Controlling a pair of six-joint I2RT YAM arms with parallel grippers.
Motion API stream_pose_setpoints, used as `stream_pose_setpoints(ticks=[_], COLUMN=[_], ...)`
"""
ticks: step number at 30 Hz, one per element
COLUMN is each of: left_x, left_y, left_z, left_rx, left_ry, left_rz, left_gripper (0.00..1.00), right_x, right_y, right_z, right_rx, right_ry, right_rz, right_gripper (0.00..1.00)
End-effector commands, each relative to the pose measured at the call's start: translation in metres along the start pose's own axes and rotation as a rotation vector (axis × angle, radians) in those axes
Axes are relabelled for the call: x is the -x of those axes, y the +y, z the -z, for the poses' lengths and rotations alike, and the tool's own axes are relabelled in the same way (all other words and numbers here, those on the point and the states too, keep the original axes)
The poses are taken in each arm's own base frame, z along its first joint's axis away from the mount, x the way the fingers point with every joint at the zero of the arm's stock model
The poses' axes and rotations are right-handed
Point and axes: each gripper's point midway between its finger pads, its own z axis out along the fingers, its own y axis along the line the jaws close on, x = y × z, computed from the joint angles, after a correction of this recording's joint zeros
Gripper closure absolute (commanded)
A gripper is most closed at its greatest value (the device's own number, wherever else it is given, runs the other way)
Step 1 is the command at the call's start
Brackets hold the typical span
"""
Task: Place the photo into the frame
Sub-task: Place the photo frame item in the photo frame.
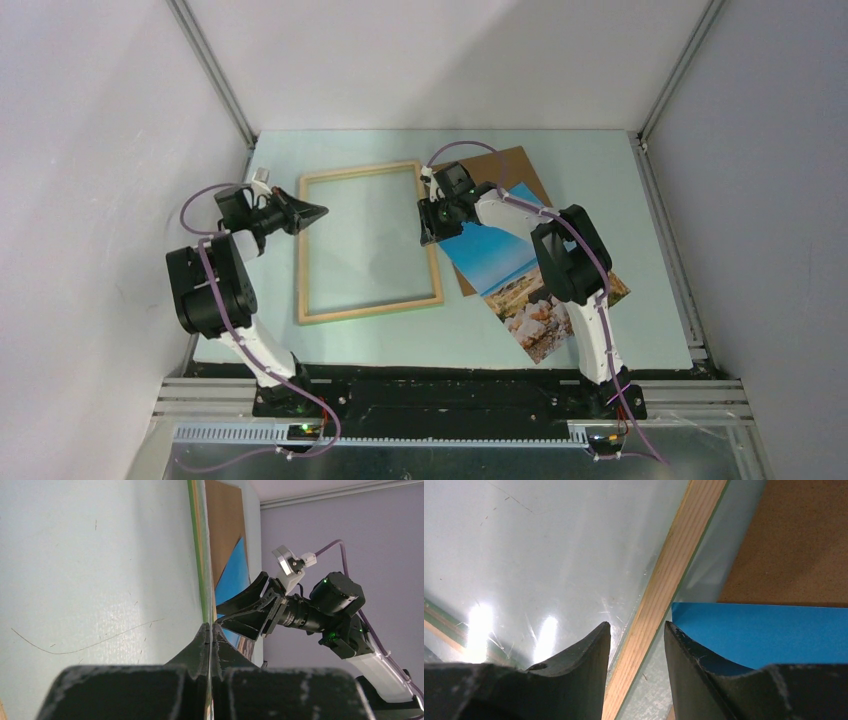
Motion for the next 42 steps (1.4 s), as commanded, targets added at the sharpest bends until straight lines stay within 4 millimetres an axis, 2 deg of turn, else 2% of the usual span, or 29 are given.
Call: stream_pose_setpoints(ticks=[1,15,23,28,42], left_x=[0.000,-0.003,-0.004,-0.004,-0.004], left_y=[-0.007,-0.014,-0.010,-0.010,-0.016], left_z=[-0.002,-0.003,-0.005,-0.005,-0.004], left_rx=[-0.038,-0.064,-0.062,-0.064,-0.087], left_ry=[0.012,0.025,0.020,0.016,0.019], left_rz=[0.009,0.104,0.152,0.178,0.243], left_gripper=[1.00,1.00,1.00,1.00,1.00], right_x=[0.008,0.010,0.017,0.019,0.021], right_y=[0.004,0.009,0.021,0.021,0.028], right_z=[-0.003,-0.001,0.009,0.014,0.024], right_rx=[0.021,0.069,0.149,0.175,0.284], right_ry=[-0.022,-0.024,-0.036,-0.044,-0.046], right_rz=[0.003,-0.005,-0.033,-0.052,-0.079], right_gripper=[0.51,0.48,0.42,0.38,0.34])
